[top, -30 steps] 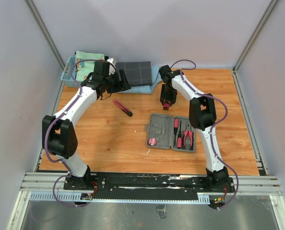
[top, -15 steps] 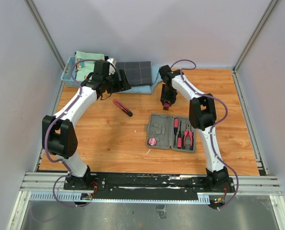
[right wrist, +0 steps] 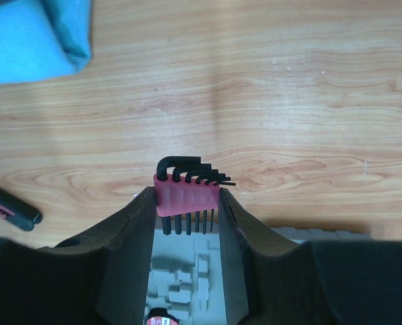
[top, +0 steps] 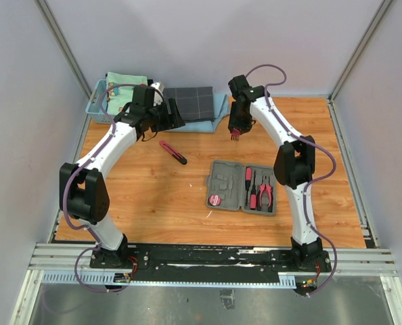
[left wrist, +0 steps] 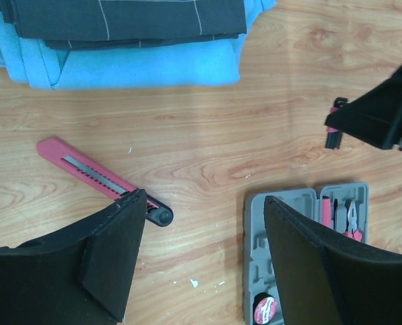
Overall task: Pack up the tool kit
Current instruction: Pick up the tool from the center of the board, then place the tool in the toolbox.
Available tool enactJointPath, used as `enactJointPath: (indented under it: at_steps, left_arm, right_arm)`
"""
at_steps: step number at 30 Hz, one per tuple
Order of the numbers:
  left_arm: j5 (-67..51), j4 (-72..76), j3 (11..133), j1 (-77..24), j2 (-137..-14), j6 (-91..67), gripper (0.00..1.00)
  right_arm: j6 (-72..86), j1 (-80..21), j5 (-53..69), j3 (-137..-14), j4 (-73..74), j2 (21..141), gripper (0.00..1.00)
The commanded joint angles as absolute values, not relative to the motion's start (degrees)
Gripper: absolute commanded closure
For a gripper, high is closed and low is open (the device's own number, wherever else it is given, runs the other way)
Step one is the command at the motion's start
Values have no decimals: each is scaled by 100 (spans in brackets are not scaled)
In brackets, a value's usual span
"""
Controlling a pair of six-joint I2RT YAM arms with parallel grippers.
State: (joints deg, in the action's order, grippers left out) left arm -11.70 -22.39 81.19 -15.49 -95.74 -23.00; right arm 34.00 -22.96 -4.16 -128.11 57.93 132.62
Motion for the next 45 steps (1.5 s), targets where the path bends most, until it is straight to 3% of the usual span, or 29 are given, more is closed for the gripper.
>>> enactJointPath:
  at_steps: [1, 14, 22, 45]
  left_arm:
    - [-1265, -2133, 8221, -1504, -9556, -2324, 26]
    - [-1295, -2127, 8204, -1500, -9597, -2354, 26]
    - [-1338, -2126, 8171, -1499, -9593, -2374, 26]
    - [-1388, -2151, 8201, -1511, -9646, -2407, 26]
  right_arm:
    - [3343, -2486, -562, -12883, 6053, 12716, 86]
    - [4222, -3608, -1097, -10398, 5393, 11394, 88]
    - [4533, -4023, -1209, -9747, 5281, 11232, 83]
    - [4990, -4614, -1067, -8619, 4794, 11085, 84]
